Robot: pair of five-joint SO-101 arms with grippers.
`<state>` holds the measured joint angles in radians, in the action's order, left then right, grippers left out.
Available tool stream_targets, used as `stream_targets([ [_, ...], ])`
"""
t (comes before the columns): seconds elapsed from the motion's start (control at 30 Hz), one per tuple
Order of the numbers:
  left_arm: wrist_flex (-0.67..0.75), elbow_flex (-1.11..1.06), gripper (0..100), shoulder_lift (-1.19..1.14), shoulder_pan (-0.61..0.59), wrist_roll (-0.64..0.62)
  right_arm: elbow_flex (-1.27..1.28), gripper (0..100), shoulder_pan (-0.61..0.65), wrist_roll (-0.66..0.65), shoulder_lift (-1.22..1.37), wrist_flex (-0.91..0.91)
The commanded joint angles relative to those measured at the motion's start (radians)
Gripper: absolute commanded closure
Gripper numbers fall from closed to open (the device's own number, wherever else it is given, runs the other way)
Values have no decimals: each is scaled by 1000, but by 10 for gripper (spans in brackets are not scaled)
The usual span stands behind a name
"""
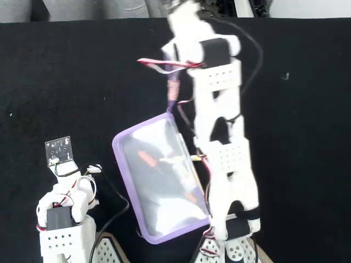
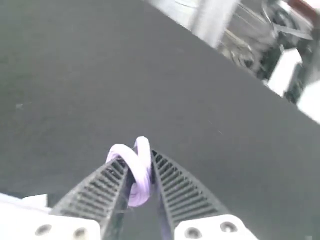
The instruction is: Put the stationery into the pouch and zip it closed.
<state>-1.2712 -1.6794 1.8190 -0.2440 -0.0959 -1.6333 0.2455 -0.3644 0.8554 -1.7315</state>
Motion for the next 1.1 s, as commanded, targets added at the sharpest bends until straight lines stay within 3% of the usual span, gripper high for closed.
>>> stream_targets([
  [0.0, -3, -21, 970, 5, -4, -5, -10, 983, -80, 68, -35, -29],
  [0.23, -3, -21, 970, 5, -4, -5, 53, 976, -92, 74, 81, -34],
  [0.5, -3, -21, 970, 5, -2, -5, 213, 819, -195, 167, 99, -29],
  [0.73, -3, -21, 970, 5, -2, -5, 48, 815, -250, 267, 96, -34],
  [0.93, -3, -21, 970, 5, -2, -5, 119, 815, -160, 304, 102, -35],
  [1.07, -3, -21, 970, 5, -1, -5, 197, 815, -80, 503, 102, -32],
])
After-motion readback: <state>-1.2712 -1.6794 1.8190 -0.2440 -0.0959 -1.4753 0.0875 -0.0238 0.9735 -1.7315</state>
